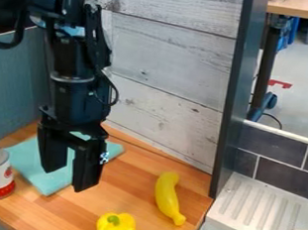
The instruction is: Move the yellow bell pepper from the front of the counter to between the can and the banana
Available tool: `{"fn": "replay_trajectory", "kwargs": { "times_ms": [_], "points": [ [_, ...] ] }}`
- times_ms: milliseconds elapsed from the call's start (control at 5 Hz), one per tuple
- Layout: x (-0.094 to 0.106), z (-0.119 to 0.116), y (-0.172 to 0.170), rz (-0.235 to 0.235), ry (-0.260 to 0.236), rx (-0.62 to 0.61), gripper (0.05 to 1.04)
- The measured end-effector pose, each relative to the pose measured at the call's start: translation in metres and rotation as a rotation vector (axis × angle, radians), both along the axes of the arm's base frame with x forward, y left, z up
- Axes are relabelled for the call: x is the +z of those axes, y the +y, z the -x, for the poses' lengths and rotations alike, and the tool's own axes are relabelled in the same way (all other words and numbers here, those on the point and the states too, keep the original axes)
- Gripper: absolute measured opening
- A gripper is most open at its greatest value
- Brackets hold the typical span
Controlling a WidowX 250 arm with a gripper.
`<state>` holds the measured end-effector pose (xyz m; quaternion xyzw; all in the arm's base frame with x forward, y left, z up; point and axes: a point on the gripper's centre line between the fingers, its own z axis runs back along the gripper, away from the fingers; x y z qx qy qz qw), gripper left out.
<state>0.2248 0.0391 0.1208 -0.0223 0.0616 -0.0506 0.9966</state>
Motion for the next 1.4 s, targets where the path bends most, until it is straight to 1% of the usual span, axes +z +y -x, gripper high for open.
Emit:
{"fn": "replay_trajectory", "kwargs": {
  "times_ms": [200,600,800,1000,1200,1400],
  "points": [
    [-0.005,0.002,0.0,0.002,0.021,0.001,1.001],
    [-0.01,-0.004,-0.034,-0.021,0.018,-0.083,1.001],
    [-0.026,-0.01,-0.041,-0.019,0.047,-0.101,1.001],
    [-0.044,-0.015,-0.04,-0.024,0.092,-0.11,1.001],
    [-0.053,-0.022,-0.039,-0.029,0.12,-0.118,1.001],
    [-0.054,-0.022,-0.038,-0.038,0.126,-0.102,0.961]
  ]
}}
